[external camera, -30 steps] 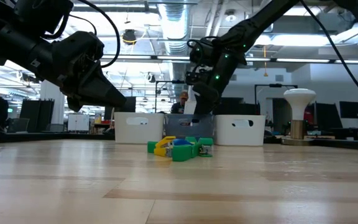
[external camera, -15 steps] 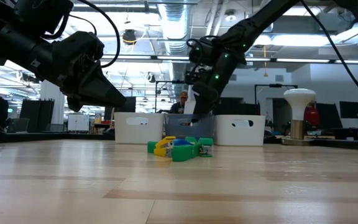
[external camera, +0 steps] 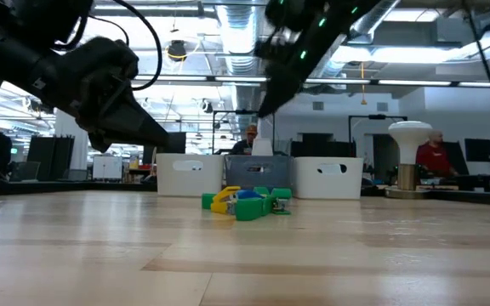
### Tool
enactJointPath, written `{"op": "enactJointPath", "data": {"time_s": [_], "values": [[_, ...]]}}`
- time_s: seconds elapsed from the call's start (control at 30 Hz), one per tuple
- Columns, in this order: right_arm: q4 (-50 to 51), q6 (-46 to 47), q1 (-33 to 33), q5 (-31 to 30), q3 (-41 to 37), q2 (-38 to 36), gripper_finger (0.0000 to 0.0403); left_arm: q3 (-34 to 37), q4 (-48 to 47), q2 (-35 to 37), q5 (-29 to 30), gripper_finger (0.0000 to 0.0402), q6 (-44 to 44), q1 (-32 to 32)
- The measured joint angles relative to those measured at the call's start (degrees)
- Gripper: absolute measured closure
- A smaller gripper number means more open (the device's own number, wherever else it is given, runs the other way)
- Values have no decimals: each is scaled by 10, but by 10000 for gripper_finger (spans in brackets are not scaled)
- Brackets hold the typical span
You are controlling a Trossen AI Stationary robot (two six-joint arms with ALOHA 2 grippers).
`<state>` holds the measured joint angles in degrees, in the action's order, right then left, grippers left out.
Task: Pick and place Stapler, Stapler remover, tape
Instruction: Put the green stapler into the black bin
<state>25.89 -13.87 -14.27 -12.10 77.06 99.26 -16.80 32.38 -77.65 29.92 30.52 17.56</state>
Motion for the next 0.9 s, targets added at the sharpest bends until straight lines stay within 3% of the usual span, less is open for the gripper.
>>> {"op": "enactJointPath", "data": {"time_s": [0.2, 0.33, 0.57, 0.73, 0.9], "values": [[-79, 65, 104, -33, -144, -102, 270, 0, 2, 0, -2, 314, -62, 24], [-163, 182, 201, -145, -298, -178, 269, 0, 24, 0, -7, 314, -132, 13], [-432, 375, 369, -332, -523, -207, 270, -33, 53, 0, -127, 314, -262, -86], [-518, 462, 419, -390, -571, -166, 267, -51, 51, 0, -226, 314, -265, -176], [-557, 512, 446, -411, -554, -119, 264, -51, 21, 0, -313, 314, -285, -194]]}}
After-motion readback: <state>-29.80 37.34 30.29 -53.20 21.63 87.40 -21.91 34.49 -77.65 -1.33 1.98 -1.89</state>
